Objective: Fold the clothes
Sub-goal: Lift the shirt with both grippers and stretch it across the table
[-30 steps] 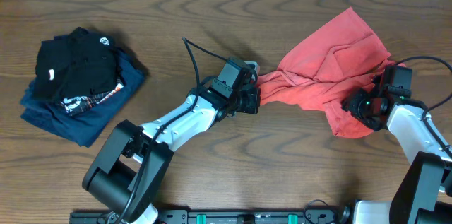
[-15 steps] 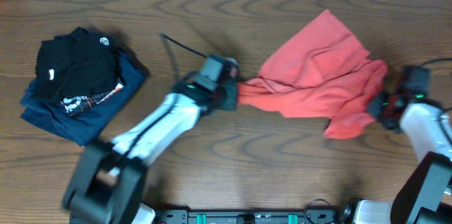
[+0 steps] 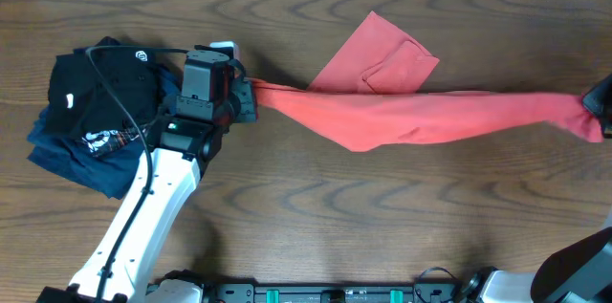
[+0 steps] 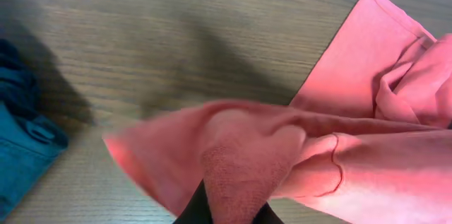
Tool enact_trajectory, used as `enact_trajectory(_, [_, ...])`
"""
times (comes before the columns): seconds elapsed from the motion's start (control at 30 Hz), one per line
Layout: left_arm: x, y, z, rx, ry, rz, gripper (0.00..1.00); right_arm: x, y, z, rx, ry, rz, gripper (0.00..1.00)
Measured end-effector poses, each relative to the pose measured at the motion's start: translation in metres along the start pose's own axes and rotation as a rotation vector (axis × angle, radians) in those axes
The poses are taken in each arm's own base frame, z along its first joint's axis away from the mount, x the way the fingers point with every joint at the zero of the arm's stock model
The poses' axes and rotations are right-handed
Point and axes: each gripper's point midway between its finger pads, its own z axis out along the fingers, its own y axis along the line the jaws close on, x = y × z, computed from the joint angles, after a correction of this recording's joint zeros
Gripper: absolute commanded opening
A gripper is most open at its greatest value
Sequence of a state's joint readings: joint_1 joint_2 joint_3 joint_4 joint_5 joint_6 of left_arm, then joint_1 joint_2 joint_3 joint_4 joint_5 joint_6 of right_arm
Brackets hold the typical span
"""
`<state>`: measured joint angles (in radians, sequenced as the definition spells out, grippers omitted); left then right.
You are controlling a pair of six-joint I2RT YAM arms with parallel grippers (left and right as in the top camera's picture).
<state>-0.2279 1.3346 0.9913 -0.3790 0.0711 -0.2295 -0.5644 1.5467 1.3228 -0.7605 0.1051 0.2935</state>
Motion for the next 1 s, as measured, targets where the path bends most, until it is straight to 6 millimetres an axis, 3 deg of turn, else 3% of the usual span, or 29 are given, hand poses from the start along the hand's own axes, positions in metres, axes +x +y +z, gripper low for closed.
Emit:
enact_trajectory(0.17, [-0.004, 0.001, -0.002, 0.002, -0.016, -0.001, 0.06, 0.000, 0.001, 0.000, -0.006, 0.000, -0.006, 0.01])
enact_trajectory(0.27, [-0.021, -0.005, -0.003, 0.023, -0.087, 0.000, 0.06, -0.011, 0.013, -0.001, -0.070, -0.041, -0.007, 0.01])
enact_trajectory(0.4, [-0.083, -0.023, -0.018, 0.101, -0.348, 0.005, 0.06, -0.036, 0.041, -0.007, -0.221, -0.134, -0.014, 0.01])
enact_trajectory(0.5, [-0.133, -0.039, -0.045, 0.170, -0.577, 0.009, 0.06, -0.052, 0.061, -0.016, -0.329, -0.194, -0.025, 0.01])
enact_trajectory(0.57, [-0.153, -0.045, -0.061, 0.201, -0.672, 0.002, 0.06, -0.055, 0.066, -0.020, -0.361, -0.199, -0.028, 0.01])
enact_trajectory(0.67, [-0.160, -0.047, -0.068, 0.208, -0.686, -0.012, 0.06, -0.063, 0.072, -0.030, -0.394, -0.220, -0.033, 0.01])
enact_trajectory(0.8, [-0.155, -0.045, -0.064, 0.197, -0.639, -0.024, 0.06, -0.077, 0.072, -0.053, -0.402, -0.283, -0.033, 0.01])
enact_trajectory(0.87, [-0.151, -0.044, -0.061, 0.193, -0.622, -0.025, 0.06, -0.085, 0.064, -0.068, -0.377, -0.328, -0.019, 0.01])
enact_trajectory(1.0, [-0.152, -0.050, -0.063, 0.207, -0.630, -0.022, 0.06, -0.098, 0.024, -0.104, -0.251, -0.432, 0.075, 0.01])
